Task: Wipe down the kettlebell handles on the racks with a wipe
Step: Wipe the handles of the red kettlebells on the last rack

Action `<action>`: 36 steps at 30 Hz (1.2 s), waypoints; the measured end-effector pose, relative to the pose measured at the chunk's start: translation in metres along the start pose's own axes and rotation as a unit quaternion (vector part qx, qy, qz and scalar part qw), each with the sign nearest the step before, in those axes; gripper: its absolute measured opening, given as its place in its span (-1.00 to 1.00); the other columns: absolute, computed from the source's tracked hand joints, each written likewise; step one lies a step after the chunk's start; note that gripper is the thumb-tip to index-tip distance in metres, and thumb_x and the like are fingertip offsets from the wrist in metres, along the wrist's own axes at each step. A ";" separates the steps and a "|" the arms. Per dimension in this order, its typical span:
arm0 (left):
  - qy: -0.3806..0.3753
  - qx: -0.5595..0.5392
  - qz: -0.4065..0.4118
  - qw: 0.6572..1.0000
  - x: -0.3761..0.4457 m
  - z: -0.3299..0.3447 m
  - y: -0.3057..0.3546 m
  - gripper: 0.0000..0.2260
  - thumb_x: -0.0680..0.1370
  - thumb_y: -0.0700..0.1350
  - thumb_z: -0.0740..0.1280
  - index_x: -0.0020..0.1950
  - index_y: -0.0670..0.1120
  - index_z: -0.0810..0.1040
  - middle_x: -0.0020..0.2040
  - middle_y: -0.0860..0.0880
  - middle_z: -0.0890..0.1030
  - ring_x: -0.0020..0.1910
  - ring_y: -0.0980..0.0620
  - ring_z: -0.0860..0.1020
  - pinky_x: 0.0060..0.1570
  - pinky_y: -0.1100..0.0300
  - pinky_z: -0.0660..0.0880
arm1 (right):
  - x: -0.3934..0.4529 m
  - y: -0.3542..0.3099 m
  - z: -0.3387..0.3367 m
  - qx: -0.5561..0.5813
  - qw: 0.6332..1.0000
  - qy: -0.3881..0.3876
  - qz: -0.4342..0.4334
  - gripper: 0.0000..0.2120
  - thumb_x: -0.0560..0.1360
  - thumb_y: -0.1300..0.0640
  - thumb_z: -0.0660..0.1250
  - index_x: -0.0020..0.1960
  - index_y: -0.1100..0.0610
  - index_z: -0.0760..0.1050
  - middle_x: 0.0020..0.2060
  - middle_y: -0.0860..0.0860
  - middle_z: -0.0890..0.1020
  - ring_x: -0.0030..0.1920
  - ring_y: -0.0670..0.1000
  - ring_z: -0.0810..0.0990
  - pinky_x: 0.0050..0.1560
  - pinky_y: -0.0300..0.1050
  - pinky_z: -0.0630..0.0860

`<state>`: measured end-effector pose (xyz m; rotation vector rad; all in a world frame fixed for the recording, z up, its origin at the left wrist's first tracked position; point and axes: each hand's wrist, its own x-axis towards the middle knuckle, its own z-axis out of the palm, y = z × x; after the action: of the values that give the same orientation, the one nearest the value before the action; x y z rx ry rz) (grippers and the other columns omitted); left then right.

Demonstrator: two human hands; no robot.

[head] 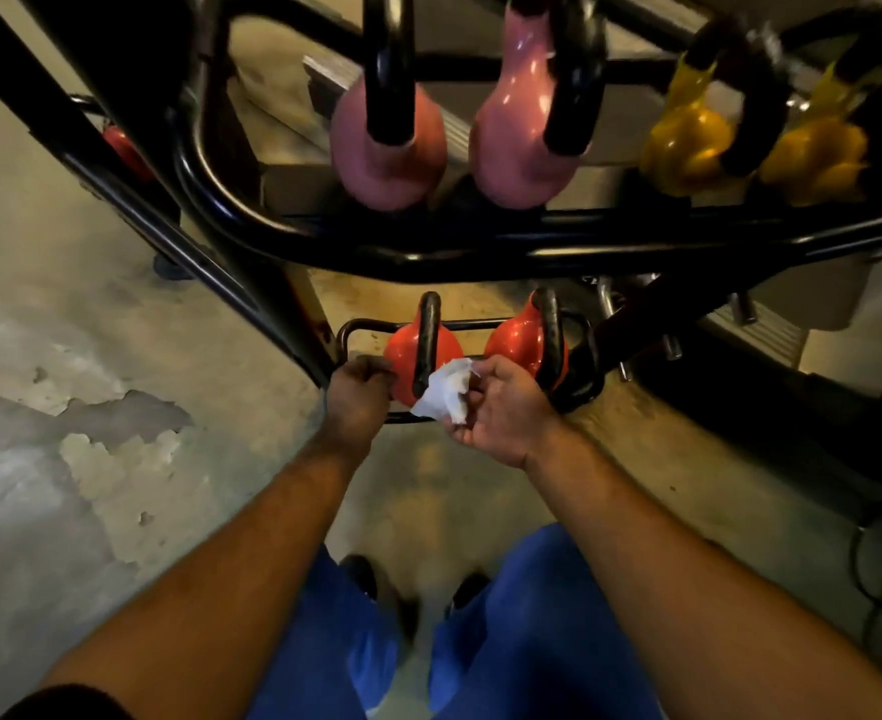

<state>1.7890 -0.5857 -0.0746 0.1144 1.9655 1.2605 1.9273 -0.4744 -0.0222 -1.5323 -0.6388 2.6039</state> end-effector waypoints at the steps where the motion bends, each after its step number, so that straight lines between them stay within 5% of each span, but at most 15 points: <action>1: 0.004 -0.011 -0.005 1.000 0.013 0.002 -0.008 -0.83 0.44 -0.23 0.25 -0.10 -0.11 0.63 -0.08 -0.18 0.68 -0.03 -0.23 0.65 0.02 -0.18 0.61 | 0.018 0.005 -0.006 -0.023 1.000 -0.013 0.010 -0.85 0.57 0.15 0.17 0.02 0.17 0.50 -0.12 0.11 0.51 -0.10 0.06 0.46 -0.10 -0.04 0.43; 4: 0.013 -0.050 0.006 0.999 0.052 0.011 -0.034 -0.79 0.50 -0.37 0.23 -0.17 -0.11 0.58 -0.08 -0.24 0.65 -0.08 -0.22 0.62 -0.09 -0.04 0.59 | 0.077 0.020 -0.021 -0.112 0.994 -0.008 -0.018 -0.80 0.59 0.29 0.20 0.18 0.18 0.49 0.03 0.15 0.57 0.02 0.08 0.51 -0.11 -0.09 0.45; 7: 0.017 -0.027 0.050 0.998 0.095 0.022 -0.063 -0.78 0.43 -0.29 0.25 -0.25 -0.01 0.61 -0.12 -0.20 0.67 -0.07 -0.22 0.63 -0.02 -0.09 0.58 | 0.137 0.028 -0.035 -0.280 0.936 0.059 -0.204 -0.74 0.55 0.34 0.32 0.23 0.21 0.53 0.09 0.19 0.64 0.00 0.10 0.61 -0.11 -0.11 0.53; 12: 0.033 -0.031 0.103 0.994 0.161 0.039 -0.102 -0.80 0.43 -0.20 0.22 -0.21 0.03 0.60 -0.11 -0.10 0.68 -0.02 -0.11 0.66 0.11 -0.16 0.58 | 0.185 0.027 -0.043 -0.510 0.682 0.103 -0.514 -0.90 0.50 0.09 0.37 -0.14 0.03 0.66 -0.28 -0.08 0.66 -0.21 -0.07 0.61 -0.21 -0.16 0.46; 19: 0.054 -0.050 0.196 0.978 0.218 0.052 -0.140 -0.79 0.37 -0.16 0.19 -0.16 0.04 0.59 -0.13 -0.04 0.67 -0.02 -0.08 0.65 0.17 -0.10 0.56 | 0.235 0.029 -0.055 -0.667 0.400 0.061 -0.626 -0.68 0.39 0.23 0.22 0.02 0.11 0.69 0.00 0.01 0.73 0.04 0.08 0.68 0.03 0.03 0.58; 22: 0.062 -0.031 0.207 0.976 0.224 0.056 -0.150 -0.79 0.40 -0.17 0.22 -0.10 0.00 0.61 -0.10 -0.05 0.67 -0.02 -0.08 0.63 0.14 -0.09 0.56 | 0.238 0.035 -0.067 -0.716 0.368 0.027 -0.592 -0.60 0.44 0.15 0.19 0.19 0.17 0.65 0.26 0.13 0.63 0.34 0.12 0.54 0.40 -0.02 0.42; 25: 0.073 0.008 0.206 0.976 0.210 0.059 -0.152 -0.79 0.52 -0.24 0.23 -0.01 -0.03 0.63 -0.07 -0.01 0.65 -0.02 -0.04 0.60 0.09 0.04 0.55 | 0.230 0.035 -0.074 -0.784 0.318 -0.002 -0.533 -0.51 0.50 0.13 0.13 0.39 0.18 0.52 0.45 0.19 0.45 0.51 0.18 0.34 0.49 -0.06 0.15; 28: 0.069 0.013 0.203 0.977 0.208 0.063 -0.151 -0.78 0.54 -0.22 0.23 0.06 -0.03 0.63 -0.05 0.03 0.65 -0.01 0.02 0.59 0.09 0.07 0.54 | 0.236 0.016 -0.072 -0.809 0.274 -0.032 -0.518 -0.56 0.51 0.20 0.15 0.35 0.17 0.56 0.40 0.17 0.51 0.47 0.19 0.41 0.48 0.07 0.28; 32: 0.034 0.048 0.219 0.974 0.221 0.065 -0.164 -0.75 0.58 -0.17 0.23 0.17 0.05 0.58 0.06 0.07 0.63 0.08 0.05 0.57 0.16 0.06 0.51 | 0.234 0.002 -0.056 -0.795 0.323 0.025 -0.513 -0.59 0.54 0.16 0.14 0.28 0.17 0.61 0.37 0.13 0.55 0.45 0.18 0.44 0.44 0.14 0.38; 36: -0.071 0.106 0.306 0.943 0.233 0.067 -0.187 -0.60 0.59 0.05 0.18 0.43 0.06 0.41 0.38 -0.01 0.51 0.35 -0.03 0.47 0.38 -0.05 0.39 | 0.236 0.025 -0.061 -0.816 0.232 -0.075 -0.524 -0.64 0.54 0.10 0.19 0.13 0.22 0.67 0.22 0.20 0.64 0.34 0.23 0.54 0.39 0.16 0.44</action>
<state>1.7320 -0.5243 -0.3691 0.9608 1.9990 1.3572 1.8629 -0.4181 -0.2521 0.1087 -3.0800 0.1538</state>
